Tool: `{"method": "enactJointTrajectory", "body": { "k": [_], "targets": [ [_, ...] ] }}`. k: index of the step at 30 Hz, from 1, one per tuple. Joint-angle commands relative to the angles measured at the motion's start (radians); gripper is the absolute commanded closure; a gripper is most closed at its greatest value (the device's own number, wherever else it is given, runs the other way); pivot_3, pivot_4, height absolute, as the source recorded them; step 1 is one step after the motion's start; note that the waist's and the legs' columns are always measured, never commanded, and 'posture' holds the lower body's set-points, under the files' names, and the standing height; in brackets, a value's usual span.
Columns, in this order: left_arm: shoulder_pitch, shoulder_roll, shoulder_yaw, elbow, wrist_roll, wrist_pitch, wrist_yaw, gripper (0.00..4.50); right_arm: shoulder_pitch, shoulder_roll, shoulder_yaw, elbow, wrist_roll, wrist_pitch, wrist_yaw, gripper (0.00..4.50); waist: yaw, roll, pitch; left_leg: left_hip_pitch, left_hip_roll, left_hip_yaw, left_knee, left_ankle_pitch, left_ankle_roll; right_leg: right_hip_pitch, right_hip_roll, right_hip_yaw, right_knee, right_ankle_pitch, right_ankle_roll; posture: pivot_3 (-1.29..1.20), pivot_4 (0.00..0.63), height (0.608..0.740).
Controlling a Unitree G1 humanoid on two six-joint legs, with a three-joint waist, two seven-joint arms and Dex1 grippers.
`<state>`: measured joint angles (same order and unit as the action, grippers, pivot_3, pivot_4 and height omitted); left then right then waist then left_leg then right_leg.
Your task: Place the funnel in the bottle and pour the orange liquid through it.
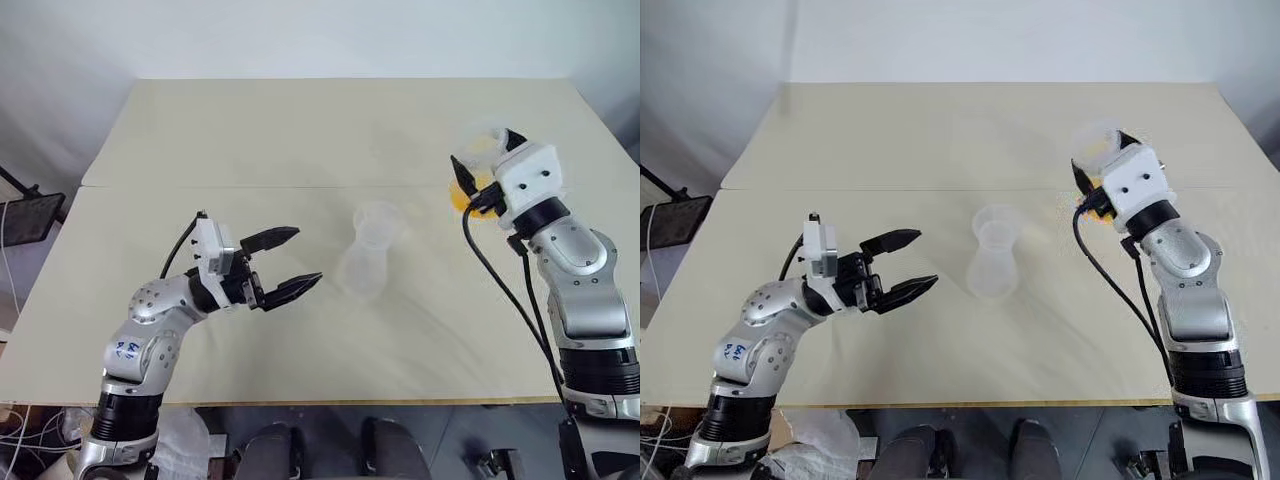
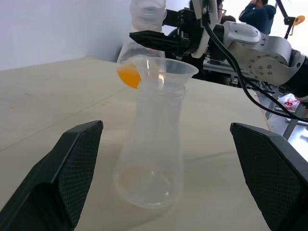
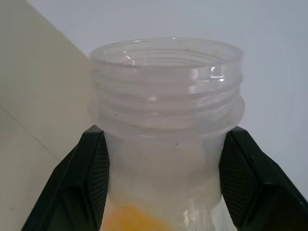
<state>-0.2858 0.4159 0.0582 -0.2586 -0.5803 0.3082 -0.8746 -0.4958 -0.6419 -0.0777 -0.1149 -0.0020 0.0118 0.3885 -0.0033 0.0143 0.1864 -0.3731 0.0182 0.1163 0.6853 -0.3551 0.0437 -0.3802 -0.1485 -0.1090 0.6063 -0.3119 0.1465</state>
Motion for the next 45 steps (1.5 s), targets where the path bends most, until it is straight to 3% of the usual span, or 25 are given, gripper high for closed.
{"method": "enactJointTrajectory", "body": {
  "k": [1,13,26,45],
  "targets": [
    [-0.018,-0.015,-0.006,-0.011,0.013,-0.036,0.012,0.0,-0.016,-0.025,0.001,-0.066,-0.058,-0.078,0.001,1.86,0.0,0.0,0.0,0.0,0.0,0.0,0.0,0.0,0.0,0.0,0.0,0.0,0.0,0.0,0.0,0.0,0.15,0.74],
    [-0.021,-0.032,-0.014,-0.009,0.026,-0.057,0.037,0.0,-0.03,-0.073,0.094,-0.088,-0.349,-0.261,-0.028,1.86,-0.001,-0.001,0.0,0.0,0.0,0.0,0.0,0.0,0.0,0.0,0.0,0.0,0.0,0.0,0.0,0.0,0.15,0.74],
    [-0.022,-0.044,-0.019,-0.008,0.034,-0.062,0.043,0.0,-0.033,-0.099,0.109,-0.07,-0.656,-0.399,-0.191,1.86,-0.001,-0.002,0.001,0.0,0.0,0.0,0.0,0.001,0.0,0.0,0.0,0.0,0.0,0.0,0.0,0.0,0.15,0.74],
    [-0.03,-0.051,-0.023,-0.004,0.035,-0.068,0.046,0.0,-0.056,-0.128,0.118,-0.051,-0.837,-0.484,-0.311,1.86,-0.002,-0.002,0.001,0.0,0.001,0.0,0.0,0.001,-0.001,0.0,0.0,0.0,0.0,0.0,0.0,0.0,0.15,0.74]
  ]
}}
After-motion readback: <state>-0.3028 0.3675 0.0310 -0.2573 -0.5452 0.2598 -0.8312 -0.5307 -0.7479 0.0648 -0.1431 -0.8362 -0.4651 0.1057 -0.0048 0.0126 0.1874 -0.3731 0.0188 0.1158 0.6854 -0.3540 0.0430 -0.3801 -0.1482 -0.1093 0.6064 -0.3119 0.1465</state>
